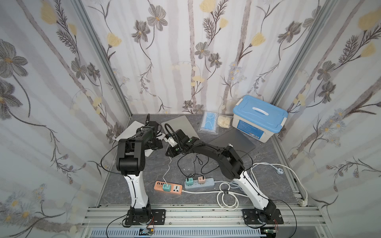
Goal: Unplug the laptop charger
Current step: Remove the charging cable from the laptop.
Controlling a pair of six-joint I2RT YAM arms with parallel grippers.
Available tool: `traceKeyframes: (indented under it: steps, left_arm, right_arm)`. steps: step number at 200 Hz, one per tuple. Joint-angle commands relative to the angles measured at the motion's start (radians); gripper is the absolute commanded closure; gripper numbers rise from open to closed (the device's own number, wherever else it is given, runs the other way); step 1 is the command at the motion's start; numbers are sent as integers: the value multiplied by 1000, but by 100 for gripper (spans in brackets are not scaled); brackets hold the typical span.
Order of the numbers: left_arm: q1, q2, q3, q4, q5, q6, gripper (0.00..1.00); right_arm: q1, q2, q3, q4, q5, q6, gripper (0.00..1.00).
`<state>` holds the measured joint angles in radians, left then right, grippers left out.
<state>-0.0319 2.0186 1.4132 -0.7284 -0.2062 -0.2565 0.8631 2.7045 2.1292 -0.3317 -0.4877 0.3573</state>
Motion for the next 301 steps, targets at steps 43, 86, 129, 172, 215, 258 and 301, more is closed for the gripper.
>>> traceKeyframes:
  steps: [43,86,129,172,215,258,301]
  left_arm:
    - [7,23,8,-40,-81,8,0]
    - [12,29,18,-45,-84,13,0]
    - [12,25,18,-48,-93,16,0]
    - [4,5,19,-58,-85,19,0]
    - [-29,-136,-41,-57,-11,-13,0]
    - [-40,-415,-252,-6,153,-109,0]
    - [-43,-742,-545,57,293,-241,0]
  right_arm:
    - [13,-80,-129,59,-24,-1,100]
    - [16,-176,-305,134,-16,3,100]
    - [16,-196,-355,143,-5,-7,100]
    - [17,-232,-361,119,37,-31,94]
    - [20,-341,-356,72,87,-57,61]
    - [36,-472,-413,37,100,-105,54]
    - [132,-686,-703,178,-22,-203,47]
